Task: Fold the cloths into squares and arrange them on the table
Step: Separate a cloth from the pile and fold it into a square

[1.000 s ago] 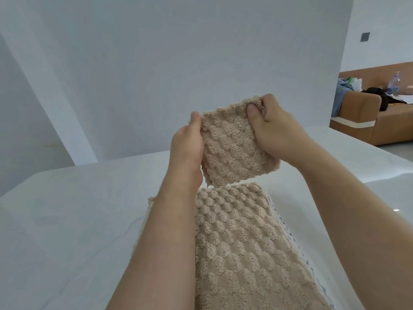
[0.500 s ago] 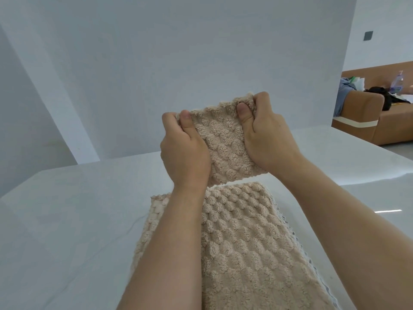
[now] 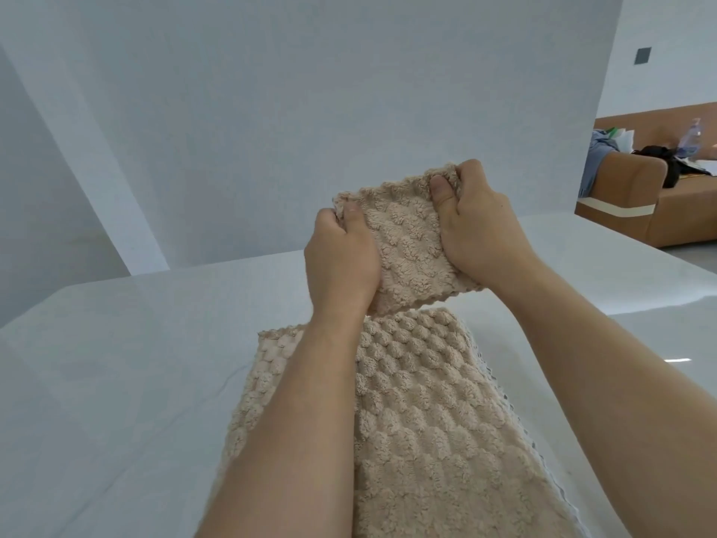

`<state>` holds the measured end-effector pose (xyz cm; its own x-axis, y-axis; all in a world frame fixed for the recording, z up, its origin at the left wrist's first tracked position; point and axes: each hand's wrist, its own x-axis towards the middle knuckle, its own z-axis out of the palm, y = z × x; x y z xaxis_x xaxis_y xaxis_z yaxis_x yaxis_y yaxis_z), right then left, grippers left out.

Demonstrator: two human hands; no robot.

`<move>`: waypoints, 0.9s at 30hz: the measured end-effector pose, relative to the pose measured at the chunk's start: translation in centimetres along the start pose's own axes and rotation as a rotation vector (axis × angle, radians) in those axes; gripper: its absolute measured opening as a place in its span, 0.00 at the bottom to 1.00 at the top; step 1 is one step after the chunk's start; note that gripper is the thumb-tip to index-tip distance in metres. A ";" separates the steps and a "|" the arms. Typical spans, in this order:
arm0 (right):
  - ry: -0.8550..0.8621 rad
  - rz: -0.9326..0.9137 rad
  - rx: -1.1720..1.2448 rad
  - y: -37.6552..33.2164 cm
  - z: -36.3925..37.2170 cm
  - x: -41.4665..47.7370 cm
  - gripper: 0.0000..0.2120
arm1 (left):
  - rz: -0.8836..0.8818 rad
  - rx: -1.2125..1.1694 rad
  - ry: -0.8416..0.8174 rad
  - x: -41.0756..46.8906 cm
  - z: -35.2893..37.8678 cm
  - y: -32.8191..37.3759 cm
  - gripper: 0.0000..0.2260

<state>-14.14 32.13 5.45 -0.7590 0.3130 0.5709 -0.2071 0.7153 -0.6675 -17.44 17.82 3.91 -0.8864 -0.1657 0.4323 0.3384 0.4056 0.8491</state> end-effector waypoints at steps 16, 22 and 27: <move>-0.194 0.350 -0.257 15.5 -5.0 5.0 0.16 | -0.057 0.332 -0.313 -0.7 15.5 2.3 0.15; -0.321 0.285 -0.604 22.8 -6.1 10.1 0.19 | -0.154 0.362 -0.382 1.3 25.5 1.5 0.13; -0.377 0.215 -0.774 26.2 -5.8 13.0 0.18 | -0.148 0.411 -0.378 3.8 31.0 1.5 0.13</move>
<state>-25.84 58.60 -1.85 -0.9146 0.3602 0.1837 0.3352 0.9296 -0.1534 -30.08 45.64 -2.62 -0.9918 0.0549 0.1157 0.1188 0.7310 0.6720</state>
